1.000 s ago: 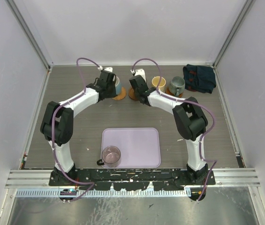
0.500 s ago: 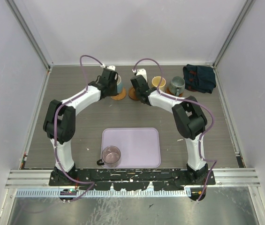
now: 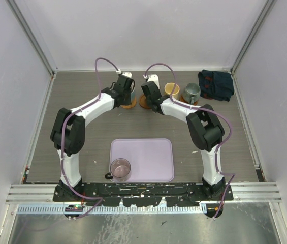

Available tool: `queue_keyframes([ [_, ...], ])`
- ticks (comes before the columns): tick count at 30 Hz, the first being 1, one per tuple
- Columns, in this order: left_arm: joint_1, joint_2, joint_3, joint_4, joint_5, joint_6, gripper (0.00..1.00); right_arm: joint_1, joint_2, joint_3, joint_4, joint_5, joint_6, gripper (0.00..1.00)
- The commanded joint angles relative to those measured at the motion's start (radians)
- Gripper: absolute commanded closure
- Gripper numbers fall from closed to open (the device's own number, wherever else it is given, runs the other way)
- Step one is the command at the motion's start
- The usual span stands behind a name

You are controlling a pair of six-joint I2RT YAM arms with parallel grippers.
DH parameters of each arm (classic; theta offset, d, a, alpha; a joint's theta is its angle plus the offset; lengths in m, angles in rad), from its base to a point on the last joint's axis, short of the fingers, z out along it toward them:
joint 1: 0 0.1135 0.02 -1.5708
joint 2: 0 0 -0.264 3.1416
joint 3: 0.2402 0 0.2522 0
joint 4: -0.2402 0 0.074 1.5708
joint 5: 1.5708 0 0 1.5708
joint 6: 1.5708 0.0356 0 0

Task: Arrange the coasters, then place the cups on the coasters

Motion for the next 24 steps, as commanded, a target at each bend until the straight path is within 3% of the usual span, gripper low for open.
queue_keyframes([
  [1, -0.001, -0.021, 0.054, 0.048, -0.053, -0.008, 1.0, -0.004, -0.045, 0.043, 0.118, 0.025, 0.015, 0.99],
  [24, 0.0, 0.002, 0.077, 0.007, -0.063, -0.046, 1.0, -0.003, -0.037, 0.038, 0.116, 0.0, 0.027, 0.99],
])
